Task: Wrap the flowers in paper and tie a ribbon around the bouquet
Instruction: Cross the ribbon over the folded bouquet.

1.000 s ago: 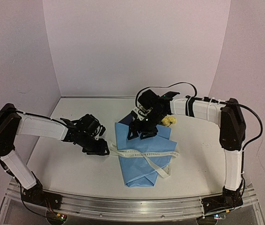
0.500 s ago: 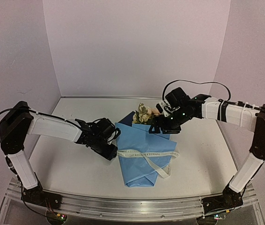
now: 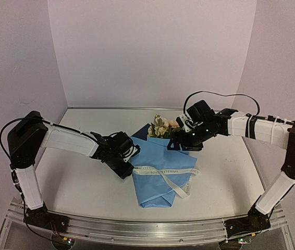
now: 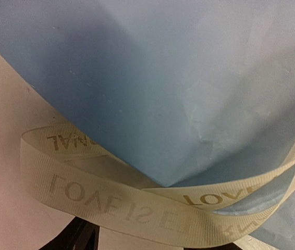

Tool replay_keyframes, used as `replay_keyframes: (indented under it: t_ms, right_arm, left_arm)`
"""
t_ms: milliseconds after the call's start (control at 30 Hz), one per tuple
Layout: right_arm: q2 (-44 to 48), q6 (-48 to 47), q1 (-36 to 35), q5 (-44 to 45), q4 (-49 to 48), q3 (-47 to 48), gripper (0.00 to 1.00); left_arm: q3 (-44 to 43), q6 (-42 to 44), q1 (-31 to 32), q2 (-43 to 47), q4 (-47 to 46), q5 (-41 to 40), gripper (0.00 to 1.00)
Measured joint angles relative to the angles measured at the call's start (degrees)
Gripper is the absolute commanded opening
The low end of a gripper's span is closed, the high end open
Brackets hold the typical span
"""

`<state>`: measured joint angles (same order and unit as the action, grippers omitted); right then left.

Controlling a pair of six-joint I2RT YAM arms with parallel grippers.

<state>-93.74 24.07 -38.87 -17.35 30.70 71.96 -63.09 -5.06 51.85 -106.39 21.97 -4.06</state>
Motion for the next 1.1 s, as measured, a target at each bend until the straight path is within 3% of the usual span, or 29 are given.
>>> replay_keyframes:
  t_ms: [267, 433, 633, 900, 1100]
  right_arm:
    - [0.51, 0.16, 0.13, -0.08, -0.31, -0.15, 0.76]
    - [0.51, 0.4, 0.13, -0.12, -0.3, -0.33, 0.72]
    - [0.51, 0.58, 0.13, -0.7, -0.31, -0.33, 0.7]
    - [0.51, 0.72, 0.13, -0.85, -0.27, -0.33, 0.69]
    - [0.54, 1.57, 0.13, 1.52, 0.05, -0.37, 0.73]
  left_arm:
    - [-0.36, 2.08, -3.69, -1.53, -1.23, 4.07, 0.45]
    - [-0.37, 2.29, -5.19, -1.71, -2.37, 5.62, 0.2]
    - [-0.37, 1.62, -5.53, -1.79, -2.58, 6.03, 0.01]
    - [0.4, -1.97, -5.51, -0.5, -2.54, 4.2, 0.0]
    - [1.59, -7.35, -5.53, 3.39, -0.93, 0.7, 0.0]
